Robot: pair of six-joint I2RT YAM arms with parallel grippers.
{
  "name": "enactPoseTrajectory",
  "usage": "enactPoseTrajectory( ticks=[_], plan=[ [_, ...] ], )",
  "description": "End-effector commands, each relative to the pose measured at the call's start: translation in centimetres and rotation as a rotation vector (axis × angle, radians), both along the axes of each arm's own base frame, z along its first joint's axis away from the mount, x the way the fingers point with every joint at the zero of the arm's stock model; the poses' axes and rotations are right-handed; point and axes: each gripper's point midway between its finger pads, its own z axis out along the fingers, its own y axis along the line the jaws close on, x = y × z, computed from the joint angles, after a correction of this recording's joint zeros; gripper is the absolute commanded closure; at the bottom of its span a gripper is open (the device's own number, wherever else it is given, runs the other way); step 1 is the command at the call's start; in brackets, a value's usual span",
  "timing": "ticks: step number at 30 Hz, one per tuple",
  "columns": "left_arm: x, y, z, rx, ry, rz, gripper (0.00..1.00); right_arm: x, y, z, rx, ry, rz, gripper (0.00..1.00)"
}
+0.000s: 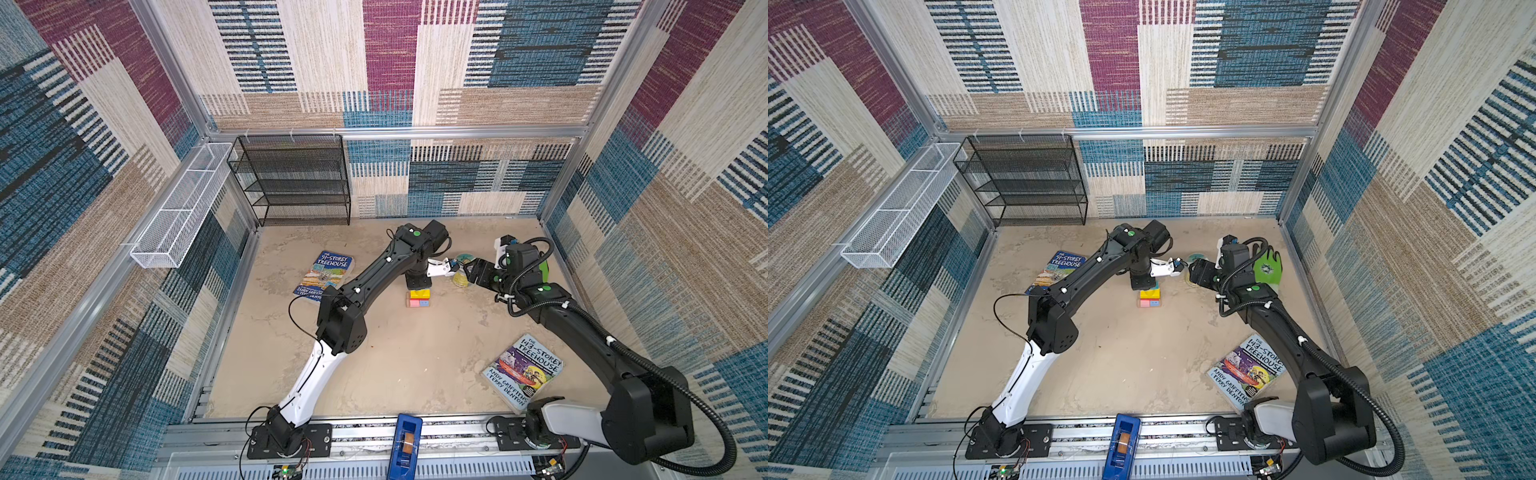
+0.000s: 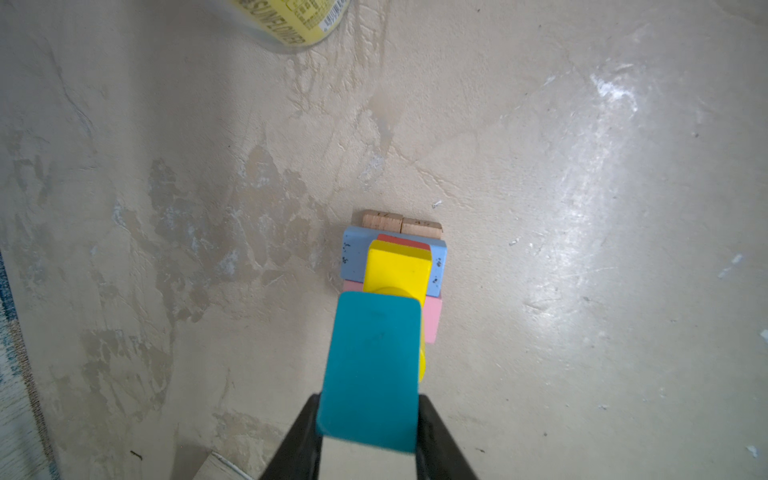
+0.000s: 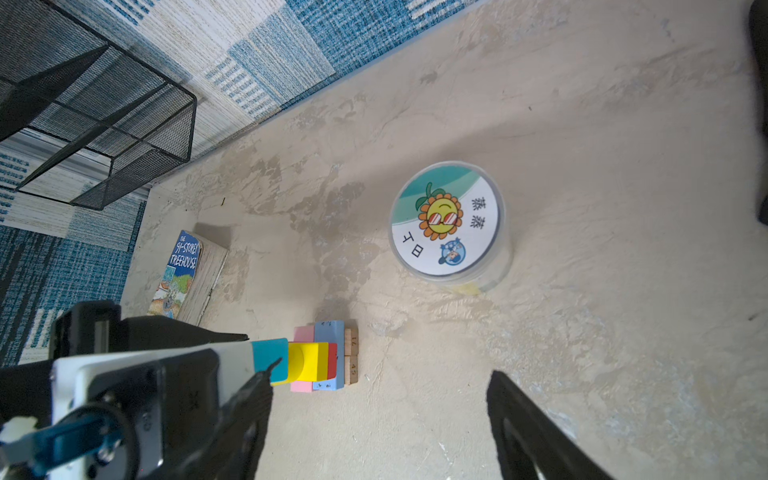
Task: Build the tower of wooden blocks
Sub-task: 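Lower the teal block with the left gripper onto the yellow cylinder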
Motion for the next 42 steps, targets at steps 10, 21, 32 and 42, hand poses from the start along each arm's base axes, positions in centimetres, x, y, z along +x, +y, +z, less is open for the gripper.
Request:
enactPoseTrajectory(
  ticks=[10, 21, 32, 42],
  plan=[
    [-0.24, -0.26, 0.38, -0.007, -0.004, -0.019, 0.63, 0.26, 0.27, 0.38, 0.020, -0.020, 0.004, 0.18],
    [-0.34, -0.21, 0.24, 0.002, -0.005, -0.020, 0.63, 0.17, 0.26, 0.42, 0.023, -0.020, 0.004, 0.18],
    [-0.18, -0.19, 0.23, 0.008, -0.015, -0.019, 0.59, 0.14, 0.25, 0.49, 0.025, -0.022, 0.003, 0.18],
    [-0.10, -0.16, 0.19, 0.010, -0.018, -0.017, 0.55, 0.13, 0.22, 0.45, 0.024, -0.021, 0.003, 0.18]
  ],
)
